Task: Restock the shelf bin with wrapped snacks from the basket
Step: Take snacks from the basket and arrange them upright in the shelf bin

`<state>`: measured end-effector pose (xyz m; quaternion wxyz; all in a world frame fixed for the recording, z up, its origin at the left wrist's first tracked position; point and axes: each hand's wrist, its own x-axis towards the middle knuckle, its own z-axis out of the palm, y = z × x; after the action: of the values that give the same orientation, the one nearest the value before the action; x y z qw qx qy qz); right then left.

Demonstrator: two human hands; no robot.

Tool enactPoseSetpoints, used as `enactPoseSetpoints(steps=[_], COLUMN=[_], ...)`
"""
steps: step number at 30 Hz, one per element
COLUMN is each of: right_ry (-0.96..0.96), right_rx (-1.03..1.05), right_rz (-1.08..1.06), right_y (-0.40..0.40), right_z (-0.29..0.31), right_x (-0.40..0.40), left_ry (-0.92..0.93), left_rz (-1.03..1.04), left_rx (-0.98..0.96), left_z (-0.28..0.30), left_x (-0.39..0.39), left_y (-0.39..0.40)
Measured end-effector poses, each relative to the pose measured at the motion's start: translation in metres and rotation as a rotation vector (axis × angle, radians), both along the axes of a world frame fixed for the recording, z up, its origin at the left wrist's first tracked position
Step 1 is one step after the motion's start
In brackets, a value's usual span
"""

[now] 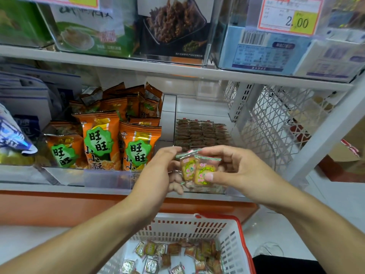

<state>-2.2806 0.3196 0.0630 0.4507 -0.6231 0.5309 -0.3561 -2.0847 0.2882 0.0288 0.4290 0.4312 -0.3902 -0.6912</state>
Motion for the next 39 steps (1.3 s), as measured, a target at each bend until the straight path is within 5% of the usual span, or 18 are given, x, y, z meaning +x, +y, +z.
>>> enactPoseSetpoints(steps=[5, 12, 14, 19, 24, 33, 39], right_ry=[0.001, 0.351, 0.561, 1.230, 1.674, 1.948, 1.870], right_rx=[-0.079, -0.081, -0.089, -0.027, -0.087, -0.022, -0.134], right_rz=[-0.101, -0.003, -0.131, -0.313, -0.169, -0.043, -0.107], right_y=[-0.001, -0.009, -0.028, -0.105, -0.161, -0.212, -0.215], right_z=[-0.003, 0.002, 0.007, 0.005, -0.024, -0.061, -0.065], right_x=[0.002, -0.011, -0.026, -0.056, -0.065, -0.086, -0.087], left_ry=[-0.126, -0.205, -0.313, -0.928, -1.195, -1.394, -1.433], left_rz=[-0.117, -0.188, -0.124, -0.282, -0.471, -0.589, -0.561], left_rx=[-0.171, -0.265, -0.391, -0.929, -0.970, -1.018, -1.034], left_z=[-0.005, -0.013, -0.015, -0.016, -0.029, -0.046, -0.048], left_x=[0.003, -0.004, -0.006, -0.015, -0.026, -0.038, -0.038], left_y=[0.000, 0.002, 0.000, -0.002, -0.009, -0.009, -0.009])
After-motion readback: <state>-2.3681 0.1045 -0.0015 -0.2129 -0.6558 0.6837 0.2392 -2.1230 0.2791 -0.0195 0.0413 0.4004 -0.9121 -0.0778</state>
